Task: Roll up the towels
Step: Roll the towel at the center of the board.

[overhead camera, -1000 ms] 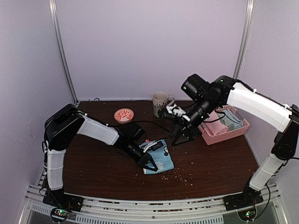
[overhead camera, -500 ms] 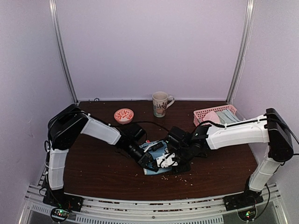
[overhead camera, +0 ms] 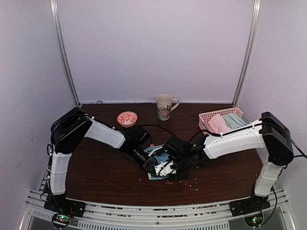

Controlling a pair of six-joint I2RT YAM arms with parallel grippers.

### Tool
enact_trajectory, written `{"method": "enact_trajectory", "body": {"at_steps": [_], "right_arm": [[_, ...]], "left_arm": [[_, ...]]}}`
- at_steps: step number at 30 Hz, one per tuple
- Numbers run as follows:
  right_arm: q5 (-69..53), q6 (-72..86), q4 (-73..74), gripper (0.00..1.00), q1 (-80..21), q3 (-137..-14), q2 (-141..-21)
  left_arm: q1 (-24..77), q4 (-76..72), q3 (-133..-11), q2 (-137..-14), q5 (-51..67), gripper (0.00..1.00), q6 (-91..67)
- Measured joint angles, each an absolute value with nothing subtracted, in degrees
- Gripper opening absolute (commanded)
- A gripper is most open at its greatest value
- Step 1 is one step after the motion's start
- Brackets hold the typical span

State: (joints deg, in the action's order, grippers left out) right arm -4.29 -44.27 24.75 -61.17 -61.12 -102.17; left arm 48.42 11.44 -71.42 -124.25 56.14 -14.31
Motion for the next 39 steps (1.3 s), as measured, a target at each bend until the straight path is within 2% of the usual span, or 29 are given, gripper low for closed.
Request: {"method": "enact_trajectory", "body": {"at_steps": [2, 5, 9, 13, 14, 20, 26, 29, 33, 39], "right_arm": [[-4.5, -44.7, 24.3, 0.33, -61.2, -61.0, -103.0], [-5.0, -45.1, 23.9, 0.15, -61.2, -61.0, -103.2], [-6.1, -45.1, 24.9, 0.09, -61.0, -62.0, -104.1], [-9.8, -45.1, 27.1, 0.08, -60.0, -64.1, -105.2], [-11.2, -45.1, 28.0, 0.08, -59.7, -64.9, -105.6], [-22.3, -45.4, 37.6, 0.09, -55.8, -72.4, -110.3], [-36.7, -46.9, 52.4, 0.09, -49.2, -85.5, -121.1], [-43.1, -47.2, 60.1, 0.1, -46.4, -92.0, -126.7], [-49.5, -48.5, 69.1, 0.1, -44.2, -99.1, -133.2], [-51.8, -49.6, 73.8, 0.12, -43.2, -99.7, -134.7]], "left_arm": [[48.4, 11.5, -71.4, -124.2, 56.1, 0.09, -14.3], [48.4, 11.7, -71.5, -124.2, 56.0, 0.12, -14.3], [48.4, 12.0, -71.5, -124.0, 55.7, 0.23, -14.2], [48.8, 11.0, -68.0, -119.6, 51.1, 0.39, -14.0], [48.9, 10.7, -66.7, -118.1, 49.7, 0.4, -13.9], [48.5, 9.1, -55.9, -103.3, 35.7, 0.42, -14.6], [48.7, 2.0, -45.5, -86.7, 22.2, 0.39, -16.0], [52.2, -2.2, -41.4, -80.8, 14.8, 0.39, -14.0], [61.1, -4.6, -41.9, -81.1, 8.0, 0.4, -7.3], [67.9, -1.8, -50.5, -93.9, 2.7, 0.4, 2.3]]}}
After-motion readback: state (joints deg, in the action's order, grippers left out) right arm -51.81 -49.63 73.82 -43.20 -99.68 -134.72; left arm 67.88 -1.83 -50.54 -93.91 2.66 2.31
